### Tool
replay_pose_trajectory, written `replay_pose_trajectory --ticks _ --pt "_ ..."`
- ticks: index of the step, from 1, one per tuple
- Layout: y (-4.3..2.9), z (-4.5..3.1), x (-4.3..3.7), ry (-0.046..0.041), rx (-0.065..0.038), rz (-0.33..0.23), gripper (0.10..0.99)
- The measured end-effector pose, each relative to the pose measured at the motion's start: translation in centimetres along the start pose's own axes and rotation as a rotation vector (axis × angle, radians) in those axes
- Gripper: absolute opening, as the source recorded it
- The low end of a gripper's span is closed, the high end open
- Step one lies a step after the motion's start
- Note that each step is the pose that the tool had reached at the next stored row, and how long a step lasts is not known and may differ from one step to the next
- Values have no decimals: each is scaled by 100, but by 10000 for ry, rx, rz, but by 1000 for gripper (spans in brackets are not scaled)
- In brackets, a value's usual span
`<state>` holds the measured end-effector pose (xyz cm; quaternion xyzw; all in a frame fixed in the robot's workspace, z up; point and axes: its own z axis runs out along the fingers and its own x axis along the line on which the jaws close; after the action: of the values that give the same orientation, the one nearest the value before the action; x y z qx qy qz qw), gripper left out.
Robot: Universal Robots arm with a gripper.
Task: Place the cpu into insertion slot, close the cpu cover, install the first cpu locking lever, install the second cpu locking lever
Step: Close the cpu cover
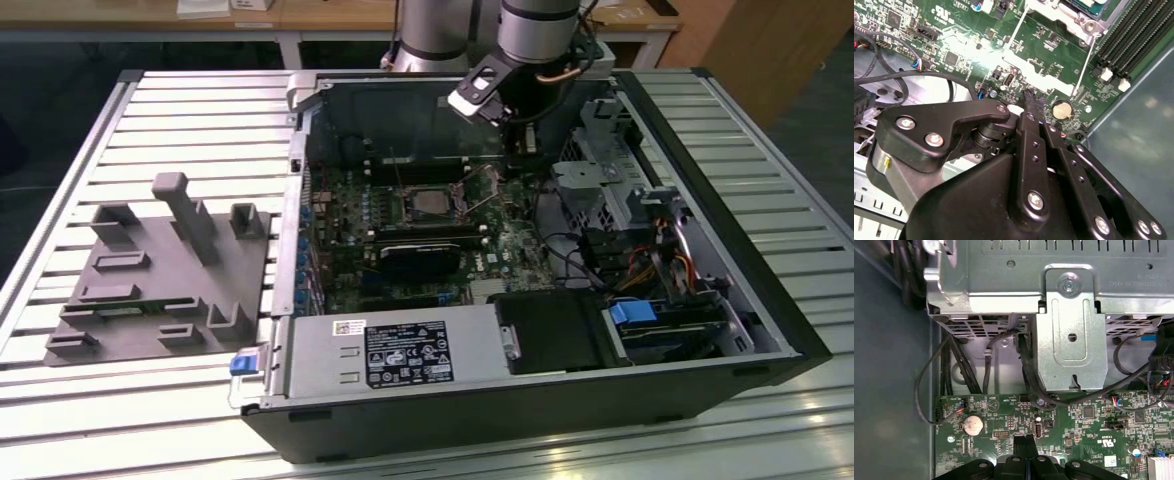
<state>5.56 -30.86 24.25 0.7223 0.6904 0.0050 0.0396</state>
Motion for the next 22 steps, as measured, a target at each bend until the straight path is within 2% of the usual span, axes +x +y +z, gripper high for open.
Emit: replay_pose_trajectory --ticks 4,10,11,12,15,18,19,22 --pt "-1 30 -6 -61 -3 -4 102" --pt "-2 38 -6 -79 -3 -5 102" --pt "-2 39 -7 -81 43 -8 102" --pt "-2 42 -5 -91 154 -14 102" --pt "0 48 -6 -157 576 -40 102" --pt "0 53 -6 -215 900 -60 102" --pt "0 53 -6 -225 944 -63 102" --pt "0 53 -6 -225 949 -62 102"
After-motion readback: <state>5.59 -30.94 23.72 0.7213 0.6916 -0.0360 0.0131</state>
